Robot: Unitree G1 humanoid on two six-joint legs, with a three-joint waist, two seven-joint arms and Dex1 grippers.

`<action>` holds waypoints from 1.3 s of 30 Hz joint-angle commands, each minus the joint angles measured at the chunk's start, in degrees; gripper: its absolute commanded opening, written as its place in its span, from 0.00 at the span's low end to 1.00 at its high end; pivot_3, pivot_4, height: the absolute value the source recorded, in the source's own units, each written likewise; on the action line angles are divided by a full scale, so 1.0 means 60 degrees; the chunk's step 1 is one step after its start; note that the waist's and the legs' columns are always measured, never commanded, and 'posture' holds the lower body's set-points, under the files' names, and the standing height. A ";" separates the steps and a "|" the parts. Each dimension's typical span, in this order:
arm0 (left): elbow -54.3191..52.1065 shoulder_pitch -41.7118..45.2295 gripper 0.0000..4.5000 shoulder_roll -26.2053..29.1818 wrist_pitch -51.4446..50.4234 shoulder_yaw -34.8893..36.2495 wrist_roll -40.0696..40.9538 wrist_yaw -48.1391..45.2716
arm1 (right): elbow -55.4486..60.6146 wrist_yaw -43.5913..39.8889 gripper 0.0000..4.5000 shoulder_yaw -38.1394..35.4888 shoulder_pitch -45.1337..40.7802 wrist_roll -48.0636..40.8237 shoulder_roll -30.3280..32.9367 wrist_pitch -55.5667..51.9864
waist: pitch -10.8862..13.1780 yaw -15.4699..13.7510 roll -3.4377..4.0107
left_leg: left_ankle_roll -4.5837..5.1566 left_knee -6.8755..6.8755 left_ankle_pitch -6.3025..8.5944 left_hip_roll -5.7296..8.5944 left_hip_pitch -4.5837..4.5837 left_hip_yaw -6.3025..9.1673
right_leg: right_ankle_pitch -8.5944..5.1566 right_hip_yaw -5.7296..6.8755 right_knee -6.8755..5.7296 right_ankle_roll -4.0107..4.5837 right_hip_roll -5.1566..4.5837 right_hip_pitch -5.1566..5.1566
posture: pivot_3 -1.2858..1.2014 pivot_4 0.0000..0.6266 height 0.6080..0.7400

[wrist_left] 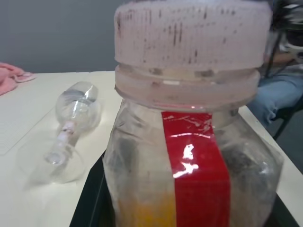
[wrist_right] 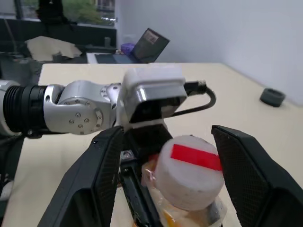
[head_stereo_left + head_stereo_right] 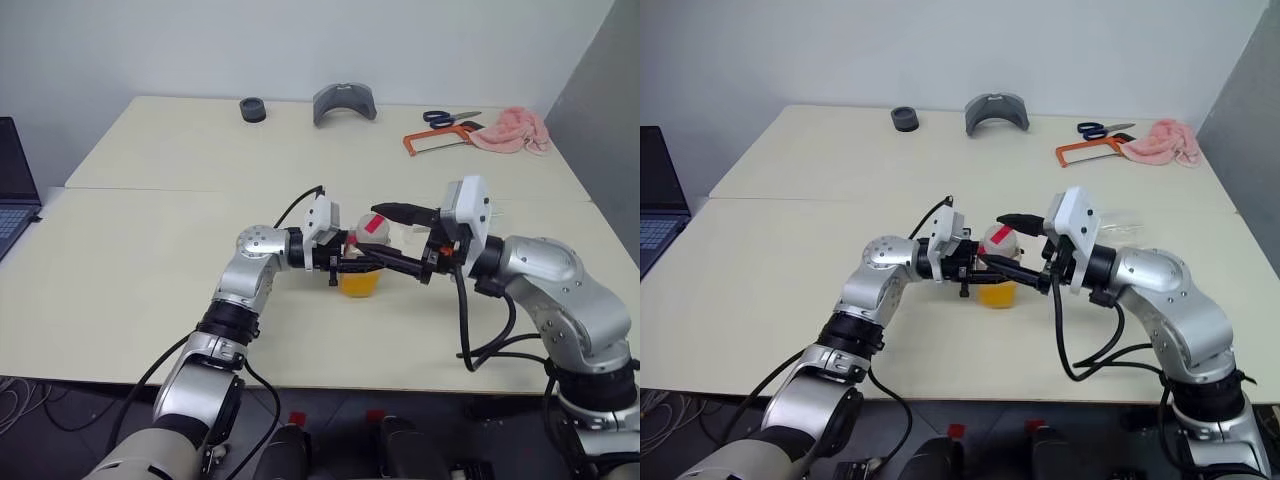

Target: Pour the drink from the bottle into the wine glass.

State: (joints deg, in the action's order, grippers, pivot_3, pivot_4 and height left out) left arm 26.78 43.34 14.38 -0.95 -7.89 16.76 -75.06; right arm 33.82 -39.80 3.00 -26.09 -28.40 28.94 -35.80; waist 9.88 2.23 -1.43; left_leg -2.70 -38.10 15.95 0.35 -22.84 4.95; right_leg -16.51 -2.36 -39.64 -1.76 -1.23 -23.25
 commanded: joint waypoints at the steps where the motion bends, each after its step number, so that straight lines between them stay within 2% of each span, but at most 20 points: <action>1: -0.0518 0.0053 0.36 -0.0077 0.0087 0.0180 0.0236 0.0160 | 0.0572 0.1147 0.71 0.0311 0.0137 0.0743 -0.0343 0.0155 | 0.0000 0.0001 0.0000 | -0.0001 -0.0001 0.0000 0.0001 0.0000 -0.0003 | 0.0000 -0.0003 -0.0001 0.0000 0.0000 0.0000 | 0.52 0.24 1.00; 11: -0.0466 0.0065 0.36 -0.0274 0.0307 0.0192 0.0243 0.0308 | 0.0079 0.1888 0.71 0.0703 0.0155 0.1901 -0.0605 0.0423 | 0.0000 -0.0003 0.0000 | -0.0007 -0.0004 -0.0004 0.0009 0.0003 -0.0006 | 0.0000 -0.0003 -0.0007 0.0000 0.0003 0.0000 | 0.52 0.24 1.00; 22: -0.0411 -0.0007 0.36 -0.0239 0.0477 0.0217 0.0209 0.0413 | 0.0761 0.1867 0.71 -0.0309 0.0615 0.0755 -0.0485 -0.0354 | 0.0000 -0.0005 0.0000 | 0.0000 -0.0002 0.0000 0.0008 0.0003 -0.0005 | 0.0000 -0.0003 -0.0007 0.0000 0.0006 0.0000 | 0.52 0.24 1.00; 39: -0.0349 0.0037 0.36 -0.0243 0.0462 0.0303 0.0255 0.0362 | 0.0716 0.1984 0.71 -0.0758 0.0835 0.0550 0.0019 -0.0410 | 0.0000 -0.0006 0.0000 | 0.0001 -0.0003 0.0000 0.0011 0.0003 -0.0010 | 0.0000 -0.0003 -0.0006 0.0000 0.0007 0.0000 | 0.52 0.24 1.00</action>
State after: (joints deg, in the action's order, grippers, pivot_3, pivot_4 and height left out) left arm 26.67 43.05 13.27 0.70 -6.47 16.78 -72.05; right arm 37.36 -28.68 0.66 -20.94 -25.19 28.65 -39.14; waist 9.88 2.19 -1.43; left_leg -2.70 -38.11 15.95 0.42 -22.82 4.89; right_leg -16.51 -2.39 -39.68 -1.75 -1.19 -23.25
